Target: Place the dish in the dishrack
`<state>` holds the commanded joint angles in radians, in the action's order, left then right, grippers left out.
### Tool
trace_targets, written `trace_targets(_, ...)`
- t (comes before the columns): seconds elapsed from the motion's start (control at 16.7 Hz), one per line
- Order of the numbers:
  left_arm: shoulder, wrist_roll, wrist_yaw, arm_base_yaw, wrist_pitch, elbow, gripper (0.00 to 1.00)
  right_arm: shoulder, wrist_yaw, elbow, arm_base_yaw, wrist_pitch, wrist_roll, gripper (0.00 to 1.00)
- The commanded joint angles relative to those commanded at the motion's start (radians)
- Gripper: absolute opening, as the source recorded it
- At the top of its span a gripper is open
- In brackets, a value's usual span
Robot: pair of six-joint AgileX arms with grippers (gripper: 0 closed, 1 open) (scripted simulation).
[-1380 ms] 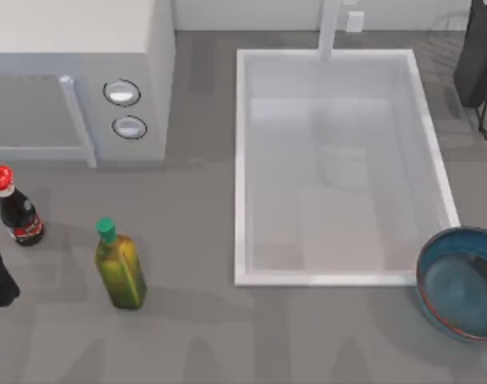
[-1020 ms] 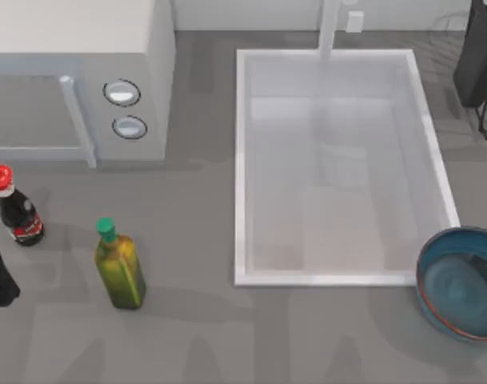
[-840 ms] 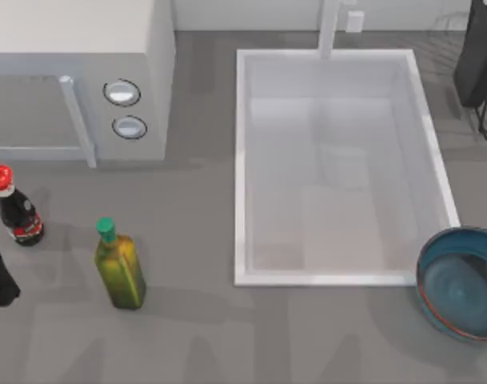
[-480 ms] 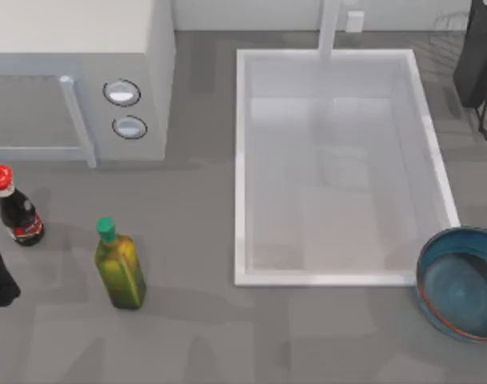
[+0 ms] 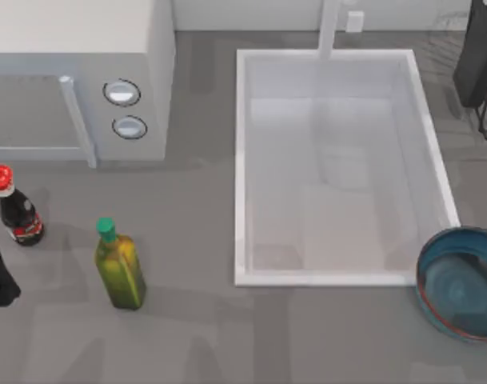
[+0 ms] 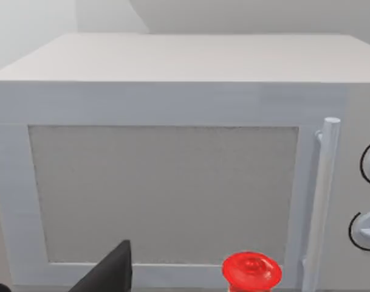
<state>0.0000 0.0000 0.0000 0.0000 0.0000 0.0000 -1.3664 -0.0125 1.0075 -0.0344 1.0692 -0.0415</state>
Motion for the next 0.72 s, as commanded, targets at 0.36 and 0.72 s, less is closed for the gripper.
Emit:
trace_targets(0.36, 0.000, 0.000, 0.000, 0.000, 0.000, 0.000, 1.00, -0.046, 0.002, 0.039, -0.001, 0.035, -0.001, 1.00)
trace_targets(0.72, 0.000, 0.000, 0.000, 0.000, 0.000, 0.000, 1.00, -0.090, 0.003, -0.038, -0.002, -0.085, -0.002, 1.00)
